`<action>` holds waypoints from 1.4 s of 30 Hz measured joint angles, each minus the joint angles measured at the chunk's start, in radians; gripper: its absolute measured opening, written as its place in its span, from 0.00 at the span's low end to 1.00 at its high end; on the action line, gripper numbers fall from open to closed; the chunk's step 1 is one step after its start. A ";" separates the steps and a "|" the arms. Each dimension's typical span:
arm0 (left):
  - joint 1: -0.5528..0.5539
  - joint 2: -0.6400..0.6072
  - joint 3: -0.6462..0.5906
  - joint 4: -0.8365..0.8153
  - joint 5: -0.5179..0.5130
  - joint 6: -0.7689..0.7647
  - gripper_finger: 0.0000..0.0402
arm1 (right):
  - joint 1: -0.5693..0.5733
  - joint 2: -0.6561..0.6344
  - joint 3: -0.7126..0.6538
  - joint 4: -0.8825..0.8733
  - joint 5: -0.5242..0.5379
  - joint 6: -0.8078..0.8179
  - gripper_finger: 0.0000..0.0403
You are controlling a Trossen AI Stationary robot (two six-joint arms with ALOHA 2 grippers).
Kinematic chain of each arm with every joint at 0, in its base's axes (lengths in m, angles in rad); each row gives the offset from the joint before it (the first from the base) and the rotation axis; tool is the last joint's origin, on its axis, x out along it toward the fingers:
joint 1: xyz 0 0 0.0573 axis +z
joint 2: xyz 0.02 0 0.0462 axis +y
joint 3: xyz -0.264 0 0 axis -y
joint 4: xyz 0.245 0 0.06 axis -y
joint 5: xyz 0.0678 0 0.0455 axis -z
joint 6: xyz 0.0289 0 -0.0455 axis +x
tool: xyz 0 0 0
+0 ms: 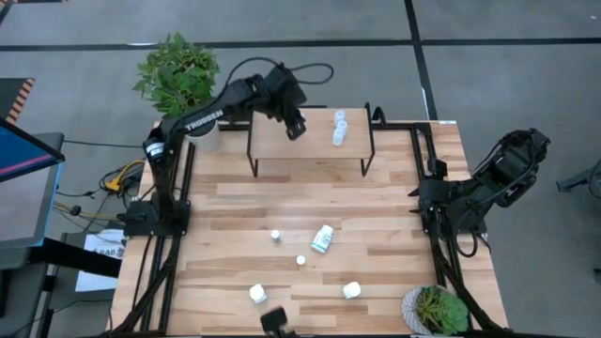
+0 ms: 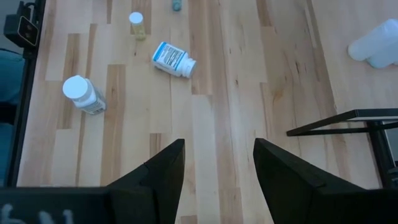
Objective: Pick and place medicine bottles onto shelf by color
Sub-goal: Put the red pill bottle on the shelf
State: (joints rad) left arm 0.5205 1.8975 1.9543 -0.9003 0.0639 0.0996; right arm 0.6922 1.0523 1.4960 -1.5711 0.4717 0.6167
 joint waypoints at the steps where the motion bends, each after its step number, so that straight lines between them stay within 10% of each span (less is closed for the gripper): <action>1: 0.015 0.005 0.001 0.015 -0.004 0.006 0.23 | 0.000 0.000 0.000 0.000 0.000 0.000 0.53; 42: 0.117 0.088 0.001 -0.030 0.056 0.011 0.35 | 0.000 0.000 0.000 0.000 -0.008 0.002 0.53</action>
State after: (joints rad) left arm 0.6376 1.9850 1.9549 -0.9307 0.1203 0.1109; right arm 0.6926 1.0523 1.4963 -1.5711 0.4640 0.6186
